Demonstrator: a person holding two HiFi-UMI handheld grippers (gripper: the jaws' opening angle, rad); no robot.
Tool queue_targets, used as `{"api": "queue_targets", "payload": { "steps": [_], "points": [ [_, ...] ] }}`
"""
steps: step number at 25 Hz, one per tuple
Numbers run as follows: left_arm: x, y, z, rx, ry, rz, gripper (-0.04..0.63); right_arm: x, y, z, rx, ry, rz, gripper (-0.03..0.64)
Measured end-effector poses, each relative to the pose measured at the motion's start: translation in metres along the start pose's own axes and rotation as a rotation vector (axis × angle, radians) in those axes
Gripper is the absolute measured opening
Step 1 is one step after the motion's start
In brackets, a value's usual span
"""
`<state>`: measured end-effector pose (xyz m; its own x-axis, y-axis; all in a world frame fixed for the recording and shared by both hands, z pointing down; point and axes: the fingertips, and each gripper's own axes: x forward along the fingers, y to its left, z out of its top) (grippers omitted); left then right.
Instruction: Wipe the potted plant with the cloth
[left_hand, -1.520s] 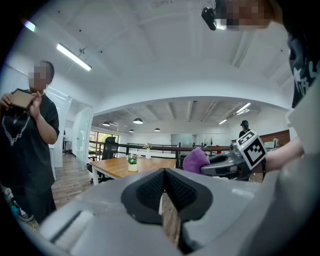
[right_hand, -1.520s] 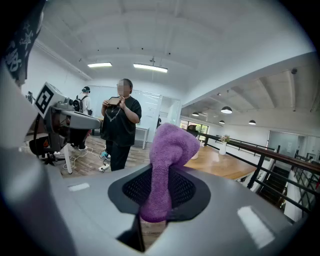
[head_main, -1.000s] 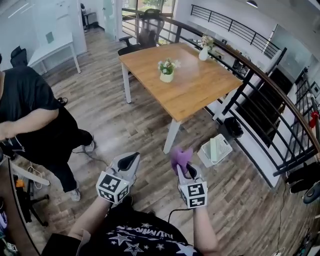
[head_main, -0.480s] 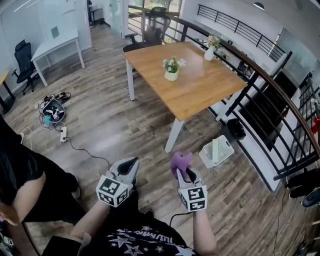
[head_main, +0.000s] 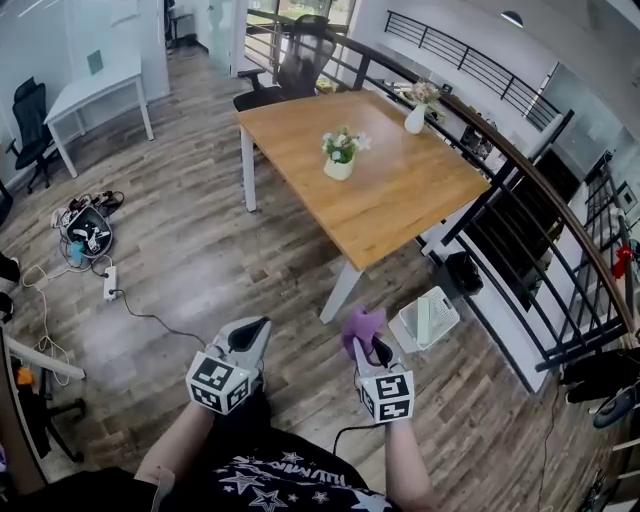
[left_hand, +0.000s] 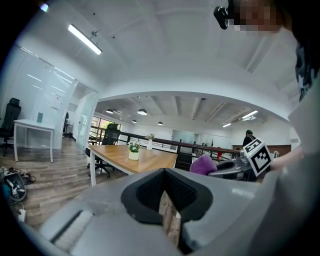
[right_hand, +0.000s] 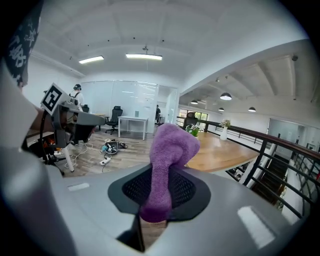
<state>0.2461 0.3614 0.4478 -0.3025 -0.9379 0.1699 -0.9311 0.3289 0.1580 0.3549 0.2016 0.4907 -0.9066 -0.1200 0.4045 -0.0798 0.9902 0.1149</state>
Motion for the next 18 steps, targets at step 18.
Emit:
{"api": "queue_targets", "payload": {
  "steps": [18],
  "points": [
    [0.094, 0.136, 0.013, -0.012, 0.091, -0.113, 0.002, 0.151, -0.029, 0.053, 0.078, 0.063, -0.054, 0.081]
  ]
}}
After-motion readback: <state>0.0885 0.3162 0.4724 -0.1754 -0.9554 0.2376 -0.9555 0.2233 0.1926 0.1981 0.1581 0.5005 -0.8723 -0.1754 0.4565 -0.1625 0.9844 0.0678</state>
